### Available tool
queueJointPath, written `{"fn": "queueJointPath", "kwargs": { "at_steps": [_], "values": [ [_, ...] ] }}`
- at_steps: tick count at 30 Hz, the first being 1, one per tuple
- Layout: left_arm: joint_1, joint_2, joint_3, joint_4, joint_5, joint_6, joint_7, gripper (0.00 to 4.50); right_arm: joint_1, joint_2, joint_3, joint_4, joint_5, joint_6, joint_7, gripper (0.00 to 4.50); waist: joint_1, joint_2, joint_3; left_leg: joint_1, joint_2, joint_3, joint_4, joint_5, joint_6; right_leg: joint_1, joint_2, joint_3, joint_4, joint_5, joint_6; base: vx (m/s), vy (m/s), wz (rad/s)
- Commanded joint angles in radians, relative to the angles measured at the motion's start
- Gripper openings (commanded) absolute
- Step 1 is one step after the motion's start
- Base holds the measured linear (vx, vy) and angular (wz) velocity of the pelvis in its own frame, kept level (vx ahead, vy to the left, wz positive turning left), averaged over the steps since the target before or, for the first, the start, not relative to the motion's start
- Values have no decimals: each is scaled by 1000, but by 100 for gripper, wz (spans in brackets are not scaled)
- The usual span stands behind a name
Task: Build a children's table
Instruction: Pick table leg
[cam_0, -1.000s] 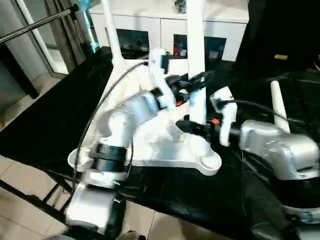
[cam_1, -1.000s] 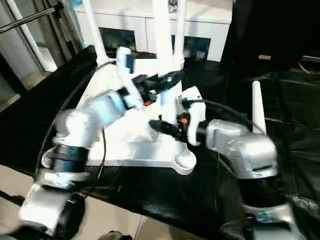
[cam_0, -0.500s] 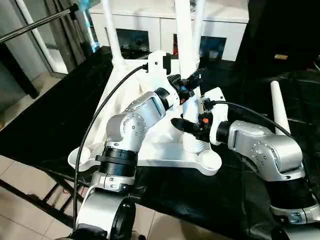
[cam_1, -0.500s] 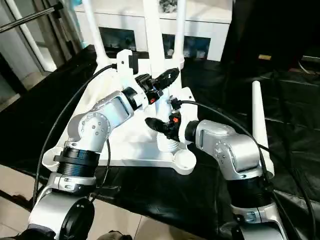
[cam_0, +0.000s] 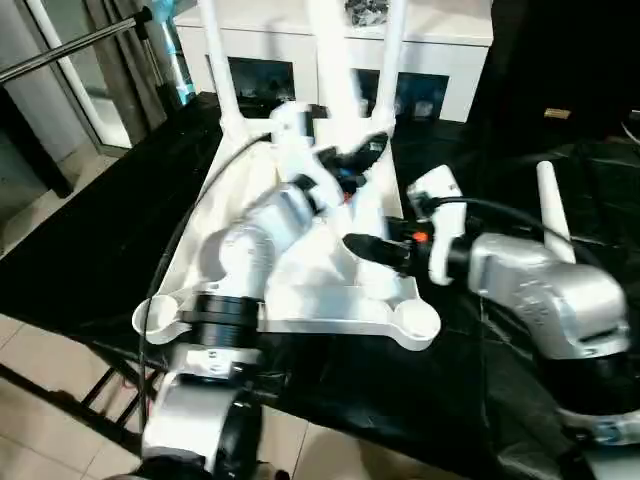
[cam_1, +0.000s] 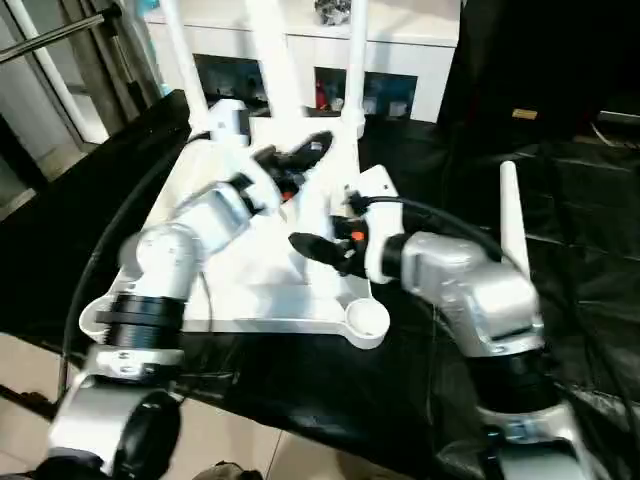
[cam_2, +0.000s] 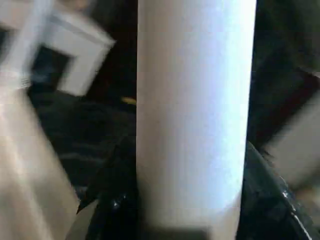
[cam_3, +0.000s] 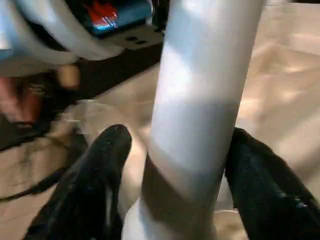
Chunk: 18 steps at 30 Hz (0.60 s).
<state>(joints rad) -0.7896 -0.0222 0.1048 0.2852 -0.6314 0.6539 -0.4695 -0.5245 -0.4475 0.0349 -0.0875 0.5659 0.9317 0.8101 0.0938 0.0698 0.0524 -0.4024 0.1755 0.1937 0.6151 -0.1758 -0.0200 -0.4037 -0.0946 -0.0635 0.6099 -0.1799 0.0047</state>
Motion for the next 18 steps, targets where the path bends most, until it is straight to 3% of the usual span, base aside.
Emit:
{"fn": "queueJointPath", "kwargs": {
  "at_steps": [1, 3, 5, 7, 9, 11, 13, 15, 18],
  "values": [
    [-2, 12, -41, -5, 1, 22, -66, 184, -18, -5, -21, -55, 70, 10, 78, 345, 1, -22, -79, 25, 42, -22, -62, -105, 62, 52, -47, 36, -67, -147, -208, 0, 0, 0],
    [-15, 45, -71, -1, -11, 36, -170, 184, -25, -29, -22, -38, 81, 13, 126, 362, 0, -34, -80, 24, 41, -21, -61, -99, 67, 55, -51, 36, -63, -154, -217, 0, 0, 0],
    [-29, 77, -97, -8, -18, 32, -284, 184, -37, -48, -10, -15, 76, 15, 155, 381, -4, -30, -77, 25, 42, -20, -61, -106, 65, 51, -50, 36, -68, -186, -215, 0, 0, 0],
    [-34, 80, -88, -21, -40, 46, -305, 184, -39, -53, 2, -8, 68, 17, 154, 399, -9, -30, -76, 26, 43, -20, -62, -114, 50, 52, -51, 36, -68, -194, -218, 0, 0, 0],
    [-34, 84, -88, -35, -56, 53, -326, 184, -39, -55, 9, -7, 72, 28, 146, 414, -10, -21, -75, 27, 43, -21, -63, -127, 41, 51, -50, 37, -68, -194, -224, 0, 0, 0],
    [-27, 87, -95, -47, -61, 50, -347, 184, -37, -52, 4, -10, 82, 40, 134, 429, -11, -25, -78, 28, 43, -21, -63, -117, 42, 54, -48, 37, -67, -172, -228, 0, 0, 0],
    [-16, 87, -103, -60, -67, 48, -369, 184, -30, -39, -7, -18, 96, 60, 116, 445, -10, -23, -78, 28, 43, -20, -63, -111, 43, 53, -48, 37, -65, -154, -235, 0, 0, 0],
    [-9, 82, -101, -67, -75, 55, -372, 184, -21, -30, -7, -28, 99, 68, 104, 449, -9, -25, -78, 27, 43, -20, -63, -113, 42, 53, -48, 37, -65, -152, -239, 0, 0, 0],
    [-2, 72, -98, -74, -80, 60, -384, 184, 7, -10, 6, -45, 107, 108, 86, 410, -8, -28, -78, 26, 43, -20, -63, -110, 44, 54, -48, 38, -65, -158, -236, 0, 0, 0]
  ]
}}
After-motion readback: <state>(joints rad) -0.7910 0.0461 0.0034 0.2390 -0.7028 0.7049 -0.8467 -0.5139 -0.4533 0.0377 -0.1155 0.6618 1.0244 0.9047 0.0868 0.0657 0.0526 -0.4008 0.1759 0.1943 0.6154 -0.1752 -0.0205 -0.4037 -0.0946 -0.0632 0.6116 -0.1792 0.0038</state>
